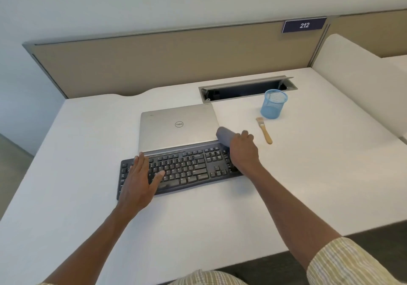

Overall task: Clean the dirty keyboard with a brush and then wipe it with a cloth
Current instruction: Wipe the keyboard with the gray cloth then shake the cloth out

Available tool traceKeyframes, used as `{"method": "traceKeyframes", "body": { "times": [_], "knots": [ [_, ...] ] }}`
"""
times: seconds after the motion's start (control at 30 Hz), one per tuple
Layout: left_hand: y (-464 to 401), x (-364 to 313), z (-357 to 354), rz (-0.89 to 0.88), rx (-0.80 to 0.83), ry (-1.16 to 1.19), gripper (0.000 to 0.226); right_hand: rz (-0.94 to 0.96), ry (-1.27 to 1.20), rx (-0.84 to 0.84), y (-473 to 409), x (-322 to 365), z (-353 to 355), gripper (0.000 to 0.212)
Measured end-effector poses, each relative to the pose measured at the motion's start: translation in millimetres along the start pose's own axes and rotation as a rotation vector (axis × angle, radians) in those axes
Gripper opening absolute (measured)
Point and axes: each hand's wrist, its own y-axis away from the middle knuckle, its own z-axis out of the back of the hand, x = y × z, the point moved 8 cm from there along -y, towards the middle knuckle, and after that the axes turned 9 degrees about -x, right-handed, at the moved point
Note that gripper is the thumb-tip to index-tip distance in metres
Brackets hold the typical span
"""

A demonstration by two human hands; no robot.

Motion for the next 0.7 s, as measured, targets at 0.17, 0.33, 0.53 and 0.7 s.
{"method": "traceKeyframes", "body": {
  "times": [0.17, 0.33, 0.53, 0.7],
  "knots": [
    [-6.2, 43.9, 4.3, -0.031, 0.058, -0.005, 0.091, 0.097, 0.015, 0.179, 13.4, 24.8, -35.6, 0.041],
    [-9.6, 69.5, 3.8, -0.041, 0.122, 0.021, 0.097, 0.092, -0.094, 0.166, 6.6, 14.5, -46.6, 0.037],
    [-4.2, 80.3, 7.4, -0.018, 0.167, 0.085, 0.122, 0.056, -0.165, 0.204, 16.0, 9.9, -68.4, 0.069],
    [-5.1, 91.5, 2.2, 0.054, 0.278, 0.112, 0.149, -0.065, -0.100, 0.166, 12.1, 12.1, -76.8, 0.064]
  ]
}}
